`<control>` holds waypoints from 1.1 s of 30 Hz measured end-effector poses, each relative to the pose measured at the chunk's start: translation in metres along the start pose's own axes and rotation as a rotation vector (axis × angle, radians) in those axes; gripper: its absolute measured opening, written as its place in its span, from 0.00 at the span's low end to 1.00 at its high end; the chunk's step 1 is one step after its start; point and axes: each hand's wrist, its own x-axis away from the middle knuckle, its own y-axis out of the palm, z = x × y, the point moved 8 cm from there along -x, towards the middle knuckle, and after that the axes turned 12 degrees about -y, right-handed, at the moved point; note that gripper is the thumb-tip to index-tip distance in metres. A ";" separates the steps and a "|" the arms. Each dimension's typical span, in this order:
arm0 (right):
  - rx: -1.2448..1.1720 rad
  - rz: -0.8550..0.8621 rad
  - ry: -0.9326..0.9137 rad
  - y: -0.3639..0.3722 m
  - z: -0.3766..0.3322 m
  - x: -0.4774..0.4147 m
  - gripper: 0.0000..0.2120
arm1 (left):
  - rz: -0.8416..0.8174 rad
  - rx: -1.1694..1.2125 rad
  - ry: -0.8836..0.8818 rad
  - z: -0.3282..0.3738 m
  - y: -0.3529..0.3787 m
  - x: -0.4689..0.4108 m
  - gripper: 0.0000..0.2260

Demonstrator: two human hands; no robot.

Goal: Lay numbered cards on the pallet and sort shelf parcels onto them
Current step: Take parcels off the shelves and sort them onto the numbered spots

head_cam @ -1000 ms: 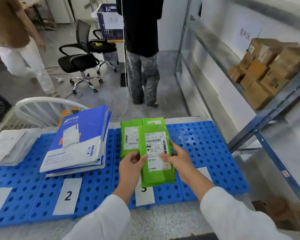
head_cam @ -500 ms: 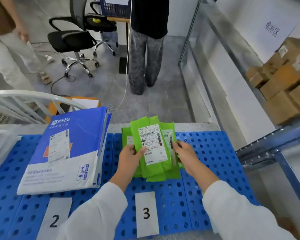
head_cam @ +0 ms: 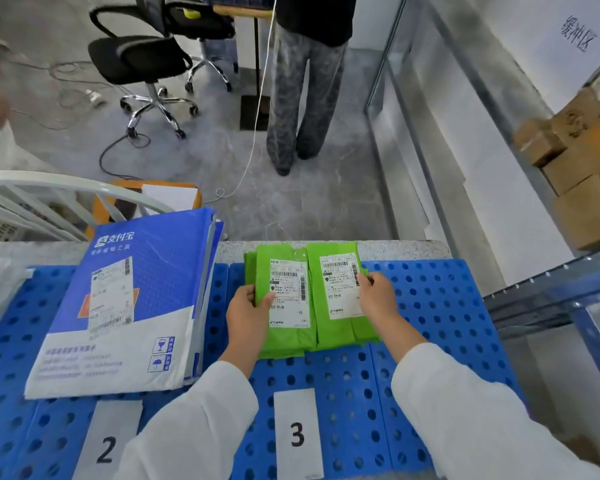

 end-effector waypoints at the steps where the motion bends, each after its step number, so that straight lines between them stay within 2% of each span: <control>1: -0.006 0.001 -0.009 0.002 -0.002 0.002 0.10 | 0.009 0.003 0.008 0.001 0.000 0.000 0.16; 7: 0.167 -0.024 -0.138 0.001 -0.010 0.013 0.20 | 0.058 -0.117 0.095 0.010 -0.002 0.007 0.23; 10: 0.196 -0.048 -0.212 -0.001 -0.018 0.019 0.20 | 0.072 -0.215 0.259 0.030 0.005 0.020 0.23; 15: 0.241 -0.030 -0.391 -0.011 -0.051 0.031 0.17 | -0.021 -0.373 0.579 0.086 0.031 0.045 0.23; 21: 0.359 -0.103 -0.560 -0.028 -0.092 0.048 0.26 | -0.103 -0.645 0.831 0.129 0.054 0.076 0.23; 24: 0.394 -0.093 -0.576 -0.055 -0.103 0.067 0.28 | -0.103 -0.705 0.931 0.150 0.054 0.105 0.21; 28: 0.386 -0.015 -0.558 -0.113 -0.107 0.106 0.28 | -0.101 -0.784 1.039 0.164 0.051 0.158 0.25; 33: 0.567 0.091 -0.607 -0.193 -0.109 0.180 0.27 | -0.076 -0.767 1.142 0.194 0.038 0.247 0.25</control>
